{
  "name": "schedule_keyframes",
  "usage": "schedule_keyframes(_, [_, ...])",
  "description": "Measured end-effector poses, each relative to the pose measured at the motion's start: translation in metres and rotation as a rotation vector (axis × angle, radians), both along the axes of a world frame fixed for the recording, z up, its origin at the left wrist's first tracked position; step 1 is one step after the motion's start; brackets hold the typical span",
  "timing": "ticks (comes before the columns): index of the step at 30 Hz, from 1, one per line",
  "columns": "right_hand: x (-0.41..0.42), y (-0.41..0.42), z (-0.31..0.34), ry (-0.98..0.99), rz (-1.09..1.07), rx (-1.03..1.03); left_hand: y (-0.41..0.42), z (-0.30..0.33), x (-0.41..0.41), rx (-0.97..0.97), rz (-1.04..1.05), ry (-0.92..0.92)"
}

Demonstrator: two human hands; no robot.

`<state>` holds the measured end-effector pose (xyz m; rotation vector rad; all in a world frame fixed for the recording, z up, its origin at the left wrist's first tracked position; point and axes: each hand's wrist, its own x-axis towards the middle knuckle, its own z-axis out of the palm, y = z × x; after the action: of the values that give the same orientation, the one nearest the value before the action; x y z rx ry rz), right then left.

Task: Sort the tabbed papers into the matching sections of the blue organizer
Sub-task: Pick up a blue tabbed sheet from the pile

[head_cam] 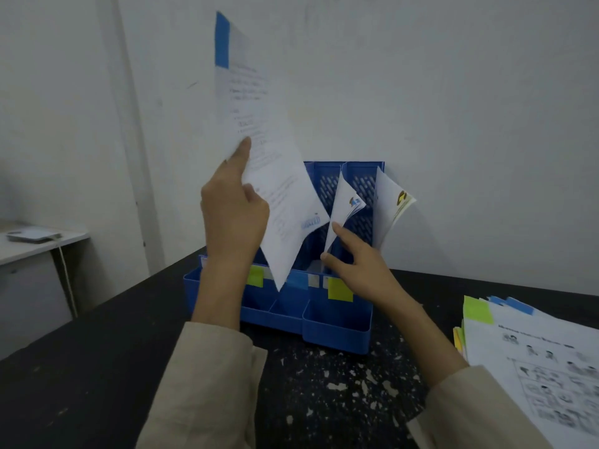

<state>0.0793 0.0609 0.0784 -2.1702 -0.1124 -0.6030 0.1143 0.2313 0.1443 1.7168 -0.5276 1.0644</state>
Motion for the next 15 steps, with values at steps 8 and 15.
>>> schedule_keyframes(8, [0.000, 0.000, -0.001, -0.010, 0.021, -0.004, -0.050, -0.027, 0.021, 0.134, -0.082, -0.075])
schedule_keyframes(15, [0.004, -0.004, -0.002, 0.007, 0.014, -0.023, -0.073, -0.005, 0.050, 0.360, -0.170, 0.004])
